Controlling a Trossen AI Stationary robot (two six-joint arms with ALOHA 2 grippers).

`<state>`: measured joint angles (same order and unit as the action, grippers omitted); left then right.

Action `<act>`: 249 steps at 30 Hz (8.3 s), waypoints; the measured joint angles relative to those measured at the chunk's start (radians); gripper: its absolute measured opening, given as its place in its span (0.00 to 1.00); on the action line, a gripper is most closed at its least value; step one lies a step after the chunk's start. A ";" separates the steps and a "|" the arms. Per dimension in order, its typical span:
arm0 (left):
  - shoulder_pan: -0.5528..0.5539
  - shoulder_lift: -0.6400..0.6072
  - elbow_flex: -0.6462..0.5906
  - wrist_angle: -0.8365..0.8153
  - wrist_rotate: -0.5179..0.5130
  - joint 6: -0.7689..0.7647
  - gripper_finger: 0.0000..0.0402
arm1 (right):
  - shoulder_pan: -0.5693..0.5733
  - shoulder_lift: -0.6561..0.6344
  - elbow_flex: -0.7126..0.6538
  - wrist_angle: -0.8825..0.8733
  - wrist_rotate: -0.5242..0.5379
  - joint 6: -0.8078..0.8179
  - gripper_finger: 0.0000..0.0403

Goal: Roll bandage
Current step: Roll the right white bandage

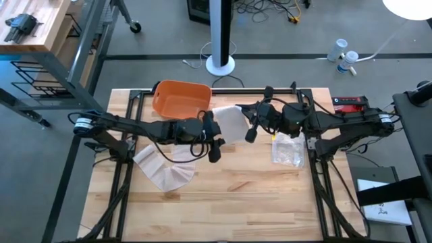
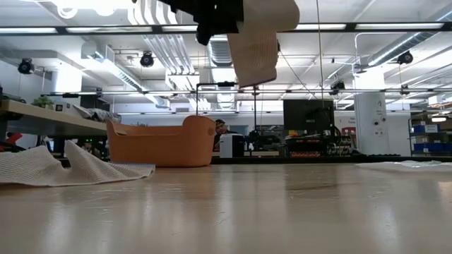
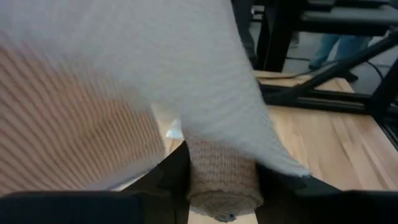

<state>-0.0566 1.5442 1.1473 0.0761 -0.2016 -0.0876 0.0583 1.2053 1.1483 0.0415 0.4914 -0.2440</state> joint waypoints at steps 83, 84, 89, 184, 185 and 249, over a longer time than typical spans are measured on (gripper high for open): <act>-0.118 -0.279 -0.004 -0.219 0.343 -0.426 0.29 | 0.314 0.036 -0.554 0.644 -0.022 0.144 0.53; -0.118 -0.279 -0.004 -0.218 0.343 -0.426 0.29 | 0.308 0.056 -0.541 0.647 -0.026 0.138 0.53; -0.118 -0.264 -0.004 -0.216 0.342 -0.423 0.29 | 0.289 0.135 -0.455 0.647 -0.073 0.098 0.51; -0.118 -0.243 -0.003 -0.172 0.339 -0.445 0.29 | 0.402 0.163 0.040 -0.084 0.032 -0.602 0.75; -0.118 -0.243 -0.003 -0.173 0.339 -0.447 0.29 | 0.402 0.166 0.040 -0.083 0.034 -0.611 0.75; -0.119 -0.242 -0.003 -0.161 0.342 -0.373 0.29 | 0.299 0.165 0.039 -0.088 -0.160 0.209 0.44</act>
<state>-0.1757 1.3022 1.1439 -0.0846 0.1406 -0.4601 0.3573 1.3701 1.1873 -0.0469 0.3317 -0.0350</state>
